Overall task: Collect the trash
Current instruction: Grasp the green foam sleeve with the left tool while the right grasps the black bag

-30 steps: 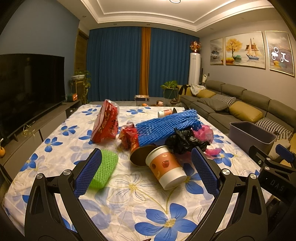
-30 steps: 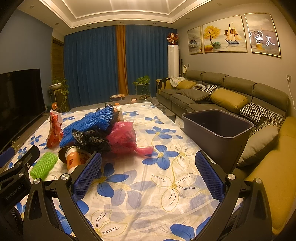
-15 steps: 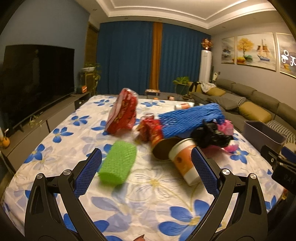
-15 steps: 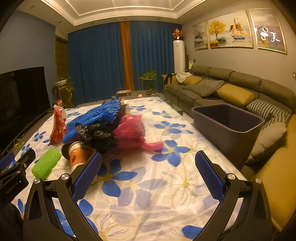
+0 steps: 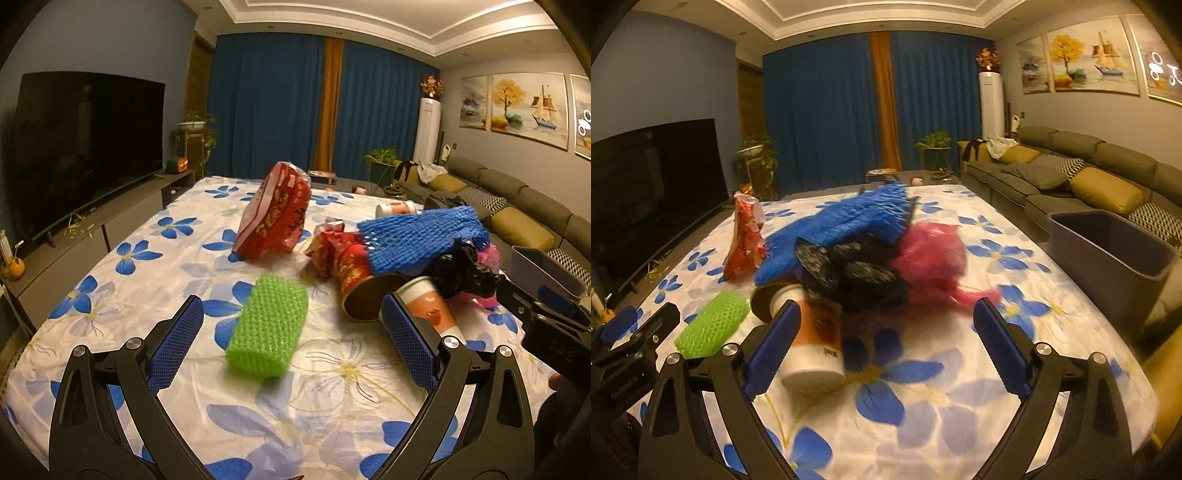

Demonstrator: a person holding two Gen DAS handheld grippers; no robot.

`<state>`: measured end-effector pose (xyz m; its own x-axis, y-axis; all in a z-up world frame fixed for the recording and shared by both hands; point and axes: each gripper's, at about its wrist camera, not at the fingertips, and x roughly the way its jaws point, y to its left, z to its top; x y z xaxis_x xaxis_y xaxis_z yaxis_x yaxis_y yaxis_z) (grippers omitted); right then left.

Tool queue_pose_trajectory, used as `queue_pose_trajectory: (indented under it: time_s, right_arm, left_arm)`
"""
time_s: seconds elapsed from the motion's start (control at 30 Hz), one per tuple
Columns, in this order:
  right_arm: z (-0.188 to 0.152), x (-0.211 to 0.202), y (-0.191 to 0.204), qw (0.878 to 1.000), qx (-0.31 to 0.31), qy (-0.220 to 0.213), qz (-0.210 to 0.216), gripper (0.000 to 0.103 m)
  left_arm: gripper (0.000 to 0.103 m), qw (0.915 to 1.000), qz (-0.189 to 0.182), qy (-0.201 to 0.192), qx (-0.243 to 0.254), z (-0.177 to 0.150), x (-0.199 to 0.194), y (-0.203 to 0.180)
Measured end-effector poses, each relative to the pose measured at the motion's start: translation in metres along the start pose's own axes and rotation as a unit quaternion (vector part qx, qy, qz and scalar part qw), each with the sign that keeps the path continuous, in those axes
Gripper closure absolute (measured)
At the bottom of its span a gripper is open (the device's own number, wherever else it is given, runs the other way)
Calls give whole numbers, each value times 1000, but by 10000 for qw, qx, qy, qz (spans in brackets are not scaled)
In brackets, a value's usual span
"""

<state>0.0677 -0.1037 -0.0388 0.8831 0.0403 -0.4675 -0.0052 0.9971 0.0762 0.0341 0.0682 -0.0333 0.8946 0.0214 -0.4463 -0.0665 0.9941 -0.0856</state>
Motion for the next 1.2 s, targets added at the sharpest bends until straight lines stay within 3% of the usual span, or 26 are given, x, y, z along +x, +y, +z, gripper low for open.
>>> queue_pose_trajectory:
  time_s: [0.33,0.4,0.5,0.67,1.0,1.2]
  right_arm:
    - [10,37,28,9989,-331,107,316,55]
    - [9,42,27,9986,-356,166,341,73]
    - [8,40,25,9985,-381,129,380,91]
    - [10,26,14,9987,-292,-64,407,97]
    - [15,-3,-12,9986,-41,-325,422,98]
    - [16,-12,-18,9983,21,-403,420,98]
  left_arm:
    - [8,9999,71,41,-104,9,17,12]
    - [8,9999,71,76,-98,8,20,12]
    - [8,9999,74,122,-73,7,24,12]
    - [8,9997,88,187,-87,5,32,13]
    - [11,9991,83,385,-128,4,44,17]
    - [17,9963,-80,858,-53,3,63,16]
